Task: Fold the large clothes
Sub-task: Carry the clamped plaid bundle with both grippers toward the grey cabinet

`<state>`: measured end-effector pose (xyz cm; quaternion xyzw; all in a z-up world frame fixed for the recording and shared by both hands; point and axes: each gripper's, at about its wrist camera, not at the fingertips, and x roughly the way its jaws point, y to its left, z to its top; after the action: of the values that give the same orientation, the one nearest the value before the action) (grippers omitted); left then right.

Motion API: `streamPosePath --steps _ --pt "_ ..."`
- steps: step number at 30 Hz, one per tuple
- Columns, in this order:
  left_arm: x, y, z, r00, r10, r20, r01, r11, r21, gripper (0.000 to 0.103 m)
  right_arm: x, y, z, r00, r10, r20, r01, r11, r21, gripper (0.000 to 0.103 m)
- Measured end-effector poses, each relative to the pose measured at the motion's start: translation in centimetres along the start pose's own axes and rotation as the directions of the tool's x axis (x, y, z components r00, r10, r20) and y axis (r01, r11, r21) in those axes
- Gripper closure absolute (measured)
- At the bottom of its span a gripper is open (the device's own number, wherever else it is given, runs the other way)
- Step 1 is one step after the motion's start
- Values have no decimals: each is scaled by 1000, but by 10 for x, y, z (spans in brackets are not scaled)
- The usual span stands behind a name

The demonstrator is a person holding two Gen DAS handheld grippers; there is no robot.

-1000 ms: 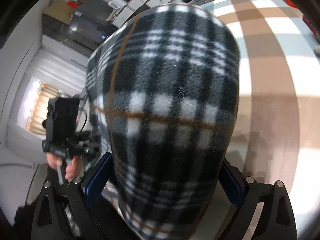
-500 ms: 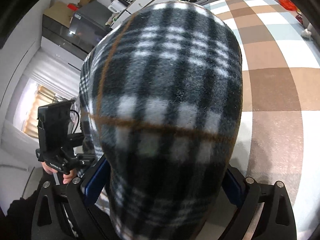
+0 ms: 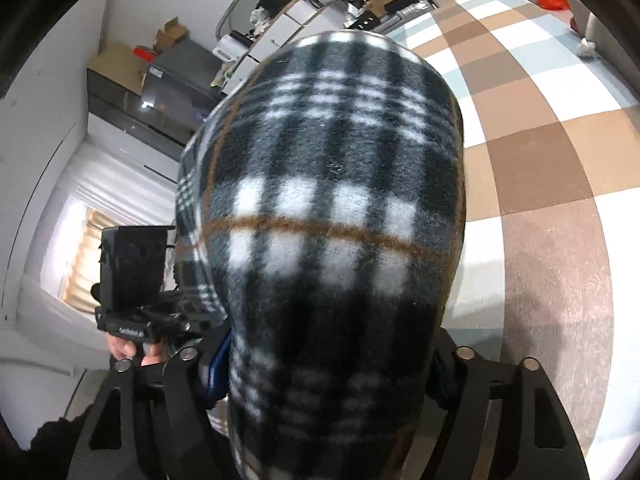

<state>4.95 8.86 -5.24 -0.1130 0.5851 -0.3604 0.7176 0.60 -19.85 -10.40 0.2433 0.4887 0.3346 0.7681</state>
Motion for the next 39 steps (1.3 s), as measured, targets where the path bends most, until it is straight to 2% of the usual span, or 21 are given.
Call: streamPosePath --steps 4,7,14,17,20,22,26,31,39 --pt "-3 -3 -1 999 -33 6 33 999 10 66 -7 4 -7 999 40 15 -40 999 11 31" --pt "1 2 0 1000 -12 1 12 1000 4 66 -1 -3 -13 1000 -2 -6 2 1000 11 30" --pt "2 7 7 1000 -26 -14 26 999 -32 65 10 -6 -8 1000 0 -8 1 998 56 24" --pt "-5 1 6 1000 -19 7 20 1000 -19 66 7 6 -7 1000 19 4 -19 997 71 30" --pt "-19 -6 1 999 -29 25 29 1000 -10 68 -6 20 -12 998 18 52 -18 1000 8 35" --pt "-25 -7 0 998 -52 44 53 998 -23 69 -15 41 -16 995 -25 101 32 998 -62 37" --pt "-52 -5 -4 995 -56 86 60 998 -38 69 -22 71 -16 991 -16 136 30 994 -104 38" --pt "-103 2 -9 989 -29 142 38 997 -60 69 -11 115 2 990 39 137 -22 993 -120 38" --pt "-228 45 -21 966 79 246 -51 992 -119 69 50 199 40 985 141 99 -126 981 -145 38"
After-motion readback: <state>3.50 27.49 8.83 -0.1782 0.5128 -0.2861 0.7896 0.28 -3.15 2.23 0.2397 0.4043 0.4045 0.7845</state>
